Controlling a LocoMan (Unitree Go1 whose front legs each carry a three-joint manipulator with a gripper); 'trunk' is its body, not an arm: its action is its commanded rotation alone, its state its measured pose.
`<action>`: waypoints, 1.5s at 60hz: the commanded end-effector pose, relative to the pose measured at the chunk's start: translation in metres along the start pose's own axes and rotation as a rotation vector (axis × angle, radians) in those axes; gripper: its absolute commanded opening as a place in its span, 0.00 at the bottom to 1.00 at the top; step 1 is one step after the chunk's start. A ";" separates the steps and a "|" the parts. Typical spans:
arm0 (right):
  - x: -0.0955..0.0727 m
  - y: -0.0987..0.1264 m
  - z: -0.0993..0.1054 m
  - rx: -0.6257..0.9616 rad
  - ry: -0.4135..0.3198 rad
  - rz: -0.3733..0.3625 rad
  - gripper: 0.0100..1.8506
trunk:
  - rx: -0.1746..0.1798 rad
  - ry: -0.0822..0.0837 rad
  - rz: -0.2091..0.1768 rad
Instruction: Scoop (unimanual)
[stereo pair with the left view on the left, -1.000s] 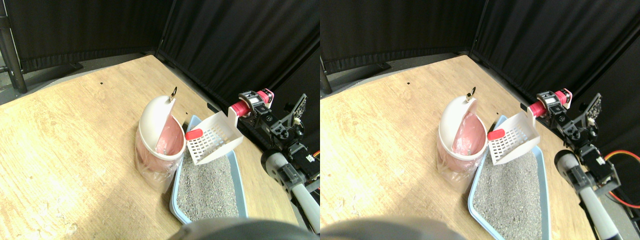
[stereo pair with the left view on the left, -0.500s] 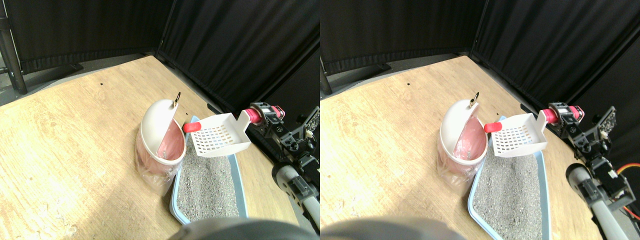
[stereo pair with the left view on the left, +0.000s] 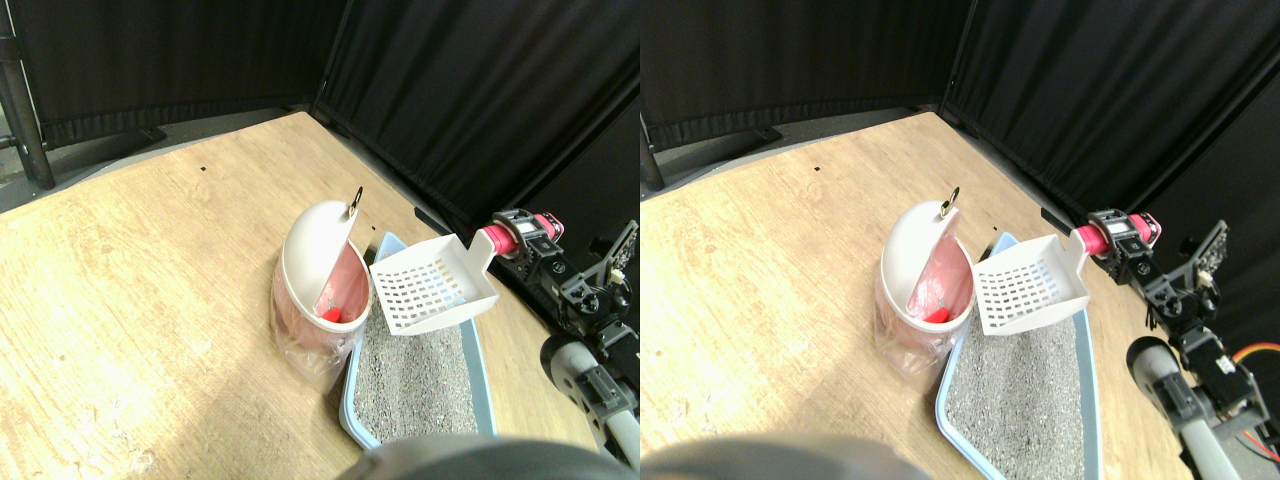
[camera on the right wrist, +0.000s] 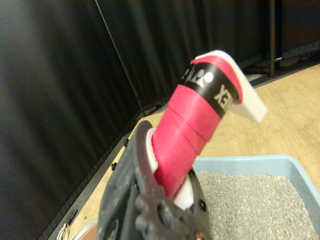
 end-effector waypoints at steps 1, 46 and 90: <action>0.001 0.003 0.008 0.025 -0.045 -0.007 0.03 | -0.035 -0.036 0.042; -0.023 -0.064 -0.041 0.350 -0.134 -0.254 0.03 | 0.134 -0.031 -0.106; -0.087 -0.109 -0.134 0.541 -0.155 -0.538 0.03 | 0.315 -0.001 -0.283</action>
